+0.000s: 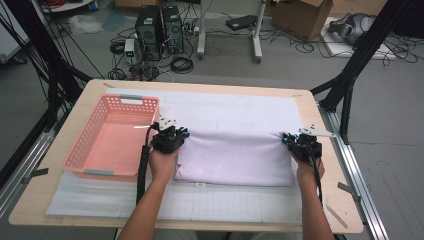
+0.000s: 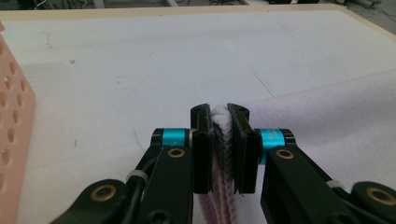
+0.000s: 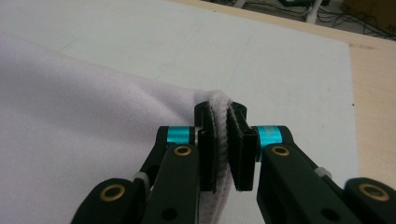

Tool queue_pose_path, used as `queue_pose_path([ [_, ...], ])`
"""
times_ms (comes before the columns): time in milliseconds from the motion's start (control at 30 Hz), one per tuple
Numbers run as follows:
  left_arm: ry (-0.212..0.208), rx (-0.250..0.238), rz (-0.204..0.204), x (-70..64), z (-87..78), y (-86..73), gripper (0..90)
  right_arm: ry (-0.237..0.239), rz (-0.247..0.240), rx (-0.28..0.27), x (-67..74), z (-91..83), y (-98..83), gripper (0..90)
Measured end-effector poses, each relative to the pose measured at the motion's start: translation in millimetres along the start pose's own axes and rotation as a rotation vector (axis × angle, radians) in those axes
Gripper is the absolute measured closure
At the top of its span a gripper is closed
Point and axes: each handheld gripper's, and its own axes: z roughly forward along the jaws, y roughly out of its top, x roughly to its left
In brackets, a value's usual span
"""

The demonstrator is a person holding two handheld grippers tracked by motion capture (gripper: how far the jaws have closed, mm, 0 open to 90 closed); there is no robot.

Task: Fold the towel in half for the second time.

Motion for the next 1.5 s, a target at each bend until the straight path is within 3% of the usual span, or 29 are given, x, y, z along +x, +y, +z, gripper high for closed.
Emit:
queue_pose_path([
  [67,0.013,0.014,0.006,-2.4,2.8,-2.4,71.9,-0.011,0.022,0.015,0.2,5.6,1.7,77.9],
  [133,-0.012,0.041,0.006,-3.3,0.9,-6.3,55.4,-0.032,0.048,0.047,0.1,9.4,-0.6,57.6],
  [200,-0.019,0.023,0.025,-3.4,-5.8,-10.7,50.7,-0.027,0.056,0.038,-0.4,6.1,-3.5,56.6],
  [300,-0.063,0.048,0.049,-3.1,-16.1,-12.5,52.1,-0.001,0.038,0.019,-0.3,-3.4,-6.4,59.7],
  [400,-0.118,0.017,0.081,-9.7,-29.1,-17.8,59.0,0.073,0.013,0.016,2.5,-13.0,-10.5,61.0],
  [433,-0.137,0.037,0.093,-12.0,-31.8,-20.1,61.0,0.088,0.004,0.018,4.5,-15.6,-12.7,61.0],
  [567,-0.186,0.078,0.139,-21.9,-40.0,-36.6,70.5,0.175,-0.020,0.056,11.3,-22.4,-27.5,67.0],
  [700,-0.209,0.126,0.158,-25.0,-45.4,-53.0,72.2,0.243,-0.042,0.126,20.8,-27.2,-46.2,66.3],
  [900,-0.205,0.142,0.207,-23.5,-58.8,-63.7,72.1,0.161,-0.117,0.126,17.1,-46.4,-64.4,64.2],
  [967,-0.199,0.134,0.211,-22.4,-63.4,-66.5,73.4,0.146,-0.094,0.116,10.2,-52.2,-70.7,62.1],
  [1033,-0.194,0.130,0.204,-21.7,-66.0,-67.3,73.9,0.152,-0.037,0.105,3.6,-56.3,-74.1,60.9],
  [1133,-0.198,0.112,0.180,-20.5,-69.4,-67.3,72.7,0.141,-0.042,0.077,5.3,-63.8,-73.6,60.8],
  [1200,-0.204,0.090,0.134,-17.1,-72.6,-65.7,64.3,0.147,-0.017,0.052,5.1,-70.6,-71.7,57.3],
  [1300,-0.233,0.041,0.123,-14.2,-80.3,-62.7,58.2,0.156,0.010,0.012,4.8,-83.8,-69.7,52.4],
  [1367,-0.262,-0.005,0.115,-14.6,-85.2,-60.8,50.8,0.160,0.002,-0.022,6.4,-93.1,-71.2,49.0],
  [1433,-0.269,-0.019,0.108,-15.3,-88.3,-60.5,38.6,0.159,-0.011,-0.031,8.3,-100.2,-72.8,43.7],
  [1500,-0.266,-0.021,0.132,-17.2,-91.0,-61.6,27.6,0.153,-0.021,-0.043,10.7,-105.2,-73.9,37.0],
])
